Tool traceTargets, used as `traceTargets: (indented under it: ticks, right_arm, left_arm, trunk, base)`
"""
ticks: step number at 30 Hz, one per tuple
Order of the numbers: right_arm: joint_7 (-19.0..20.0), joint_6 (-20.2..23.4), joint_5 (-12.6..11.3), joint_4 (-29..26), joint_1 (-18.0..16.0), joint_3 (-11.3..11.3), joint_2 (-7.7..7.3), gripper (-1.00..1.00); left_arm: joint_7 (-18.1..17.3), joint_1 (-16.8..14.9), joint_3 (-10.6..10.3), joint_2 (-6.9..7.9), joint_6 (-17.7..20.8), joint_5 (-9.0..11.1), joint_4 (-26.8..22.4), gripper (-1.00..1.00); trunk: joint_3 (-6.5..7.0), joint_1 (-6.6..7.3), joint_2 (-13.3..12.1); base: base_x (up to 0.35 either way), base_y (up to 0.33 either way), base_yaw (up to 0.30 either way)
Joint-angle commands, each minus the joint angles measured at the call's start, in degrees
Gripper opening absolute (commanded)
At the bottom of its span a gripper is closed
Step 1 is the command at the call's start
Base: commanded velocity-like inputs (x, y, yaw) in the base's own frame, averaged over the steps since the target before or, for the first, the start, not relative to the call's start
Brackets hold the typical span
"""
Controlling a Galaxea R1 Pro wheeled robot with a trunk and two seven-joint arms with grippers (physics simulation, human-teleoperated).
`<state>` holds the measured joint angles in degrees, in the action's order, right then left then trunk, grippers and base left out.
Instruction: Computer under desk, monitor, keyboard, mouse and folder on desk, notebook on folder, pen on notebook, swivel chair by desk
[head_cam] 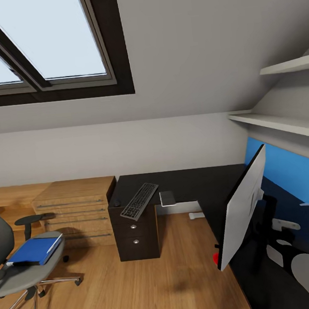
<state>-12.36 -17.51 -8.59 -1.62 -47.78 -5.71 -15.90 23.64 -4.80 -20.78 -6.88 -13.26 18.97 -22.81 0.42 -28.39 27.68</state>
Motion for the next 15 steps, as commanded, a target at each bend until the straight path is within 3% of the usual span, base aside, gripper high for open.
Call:
traceTargets:
  ticks: [1,5,15]
  right_arm:
    - [0.14,-0.16,-0.11,0.07,-0.02,-0.43,0.00,1.00]
    - [0.14,0.93,-0.11,0.05,-0.03,-0.43,0.00,1.00]
    - [0.13,1.95,-0.13,0.04,-0.04,-0.44,-0.07,1.00]
  left_arm:
    - [0.36,-0.04,-0.49,0.03,-0.27,0.53,0.04,1.00]
    - [0.36,-0.04,-0.51,0.04,-0.27,0.49,0.04,1.00]
    - [0.36,-0.04,-0.57,0.04,-0.27,0.45,0.04,1.00]
  trunk:
    - [-0.02,-0.02,0.03]
    - [-0.02,-0.02,0.03]
    - [-0.02,-0.02,0.03]
  base:
    - [0.000,0.000,0.000]
    - [0.083,0.000,0.000]
    - [0.197,0.000,0.000]
